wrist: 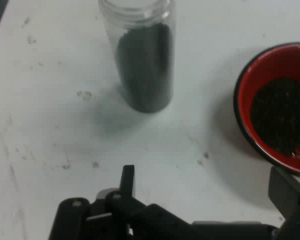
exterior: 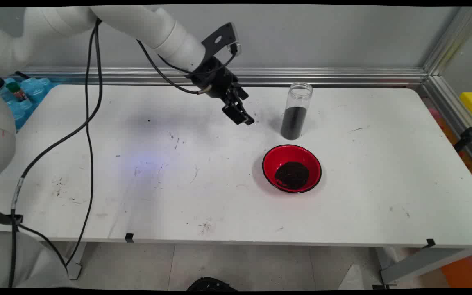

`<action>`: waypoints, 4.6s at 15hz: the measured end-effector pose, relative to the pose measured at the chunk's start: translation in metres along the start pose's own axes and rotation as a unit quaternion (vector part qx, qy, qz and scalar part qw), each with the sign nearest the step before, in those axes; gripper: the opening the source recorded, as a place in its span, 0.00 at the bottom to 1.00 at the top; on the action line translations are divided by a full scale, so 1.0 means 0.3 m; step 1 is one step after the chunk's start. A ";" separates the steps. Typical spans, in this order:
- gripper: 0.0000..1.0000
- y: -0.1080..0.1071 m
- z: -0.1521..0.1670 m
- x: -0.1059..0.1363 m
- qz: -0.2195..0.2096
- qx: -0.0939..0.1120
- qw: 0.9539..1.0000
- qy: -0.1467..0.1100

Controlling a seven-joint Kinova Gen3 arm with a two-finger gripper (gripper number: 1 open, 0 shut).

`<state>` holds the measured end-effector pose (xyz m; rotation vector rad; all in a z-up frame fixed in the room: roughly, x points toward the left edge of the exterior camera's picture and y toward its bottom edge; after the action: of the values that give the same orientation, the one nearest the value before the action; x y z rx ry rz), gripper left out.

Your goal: Pick up the black seasoning powder from the table, then pour the black seasoning powder in the red bowl

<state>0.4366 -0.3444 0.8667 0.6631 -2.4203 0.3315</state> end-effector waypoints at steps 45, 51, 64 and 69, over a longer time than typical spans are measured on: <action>1.00 -0.153 0.474 -0.078 -0.007 -0.030 0.992 0.122; 1.00 -0.155 0.512 -0.072 -0.001 -0.026 0.992 0.124; 0.00 -0.164 0.581 -0.058 0.007 -0.028 0.991 0.127; 0.00 -0.158 0.594 -0.057 0.009 -0.033 0.991 0.127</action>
<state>0.3871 -0.4452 0.7194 0.5358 -2.1856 0.3213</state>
